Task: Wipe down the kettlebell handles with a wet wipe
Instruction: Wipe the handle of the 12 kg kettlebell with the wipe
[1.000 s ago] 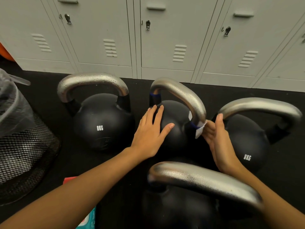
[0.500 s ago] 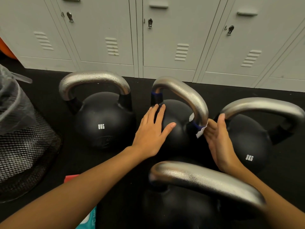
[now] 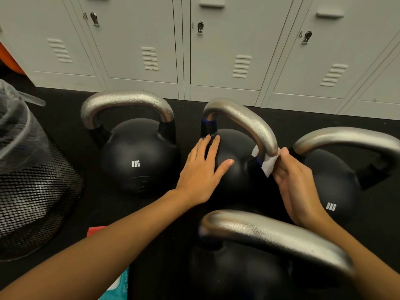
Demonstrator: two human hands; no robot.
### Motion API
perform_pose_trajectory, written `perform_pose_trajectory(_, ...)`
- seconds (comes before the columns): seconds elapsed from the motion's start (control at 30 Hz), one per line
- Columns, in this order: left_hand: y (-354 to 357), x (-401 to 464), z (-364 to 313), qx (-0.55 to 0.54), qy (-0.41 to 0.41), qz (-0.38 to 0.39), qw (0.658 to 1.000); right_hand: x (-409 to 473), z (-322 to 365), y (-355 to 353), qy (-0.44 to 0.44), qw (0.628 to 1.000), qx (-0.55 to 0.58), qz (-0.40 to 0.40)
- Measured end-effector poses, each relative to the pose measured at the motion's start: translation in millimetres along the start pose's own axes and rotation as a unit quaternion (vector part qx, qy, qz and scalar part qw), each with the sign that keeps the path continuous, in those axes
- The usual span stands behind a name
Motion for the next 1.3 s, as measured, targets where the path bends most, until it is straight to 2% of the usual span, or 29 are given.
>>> perform_pose_trajectory(0.13, -8, 6, 2, -0.062, -0.007, -0.010, 0.998, 2, 24, 6, -0.055, 0.998, -0.023, 0.013)
perform_pose_trajectory(0.23, -36, 6, -5, -0.133, 0.009, -0.151, 0.980, 13, 45, 17, -0.106, 0.986, -0.117, 0.050)
perform_pose_trajectory(0.3, -56, 1, -21, -0.159, 0.051, -0.230, 0.959, 17, 56, 25, -0.127, 0.977, -0.160, 0.067)
perform_pose_trajectory(0.4, -79, -3, -60, -0.138, 0.156, -0.284, 0.936, 17, 63, 32, -0.128, 0.978, -0.138, 0.085)
perform_pose_trajectory(0.47, -83, 0, -87, -0.085, 0.235, -0.276, 0.928, 16, 64, 31, -0.115, 0.986, -0.089, 0.079)
perform_pose_trajectory(0.53, -73, 6, -103, -0.036, 0.291, -0.225, 0.929, 16, 64, 26, -0.101, 0.993, -0.022, 0.061)
perform_pose_trajectory(0.63, -53, 15, -103, 0.061, 0.337, -0.171, 0.924, 15, 66, 19, -0.086, 0.995, 0.055, 0.010)
perform_pose_trajectory(0.73, -46, 21, -92, 0.123, 0.352, -0.171, 0.912, 16, 62, 10, -0.083, 0.995, 0.036, -0.045)
perform_pose_trajectory(0.9, -66, 48, -73, 0.006, 0.287, -0.163, 0.944, 21, 41, 15, -0.059, 0.996, -0.067, -0.028)
perform_pose_trajectory(1.0, -75, 68, -56, -0.049, 0.236, -0.155, 0.958, 24, 42, 20, -0.078, 0.983, -0.159, -0.036)
perform_pose_trajectory(1.1, -73, 86, -28, -0.209, 0.074, -0.101, 0.970, 26, 43, 30, -0.075, 0.970, -0.231, -0.012)
perform_pose_trajectory(1.2, -50, 89, 7, -0.401, -0.125, -0.035, 0.907, 26, 41, 34, -0.066, 0.962, -0.264, 0.007)
perform_pose_trajectory(1.27, -32, 85, 27, -0.446, -0.189, -0.008, 0.874, 26, 40, 33, -0.068, 0.962, -0.266, 0.013)
perform_pose_trajectory(1.3, -25, 81, 34, -0.452, -0.199, 0.006, 0.870, 26, 39, 32, -0.068, 0.962, -0.264, 0.018)
Point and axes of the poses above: each hand's wrist, its own x-axis towards the middle knuckle, its own y-axis out of the palm, z = x × y, the point moved 6 cm from there along x, towards the middle knuckle, and after that the axes turned 2 degrees about x, right-handed, at the moved point
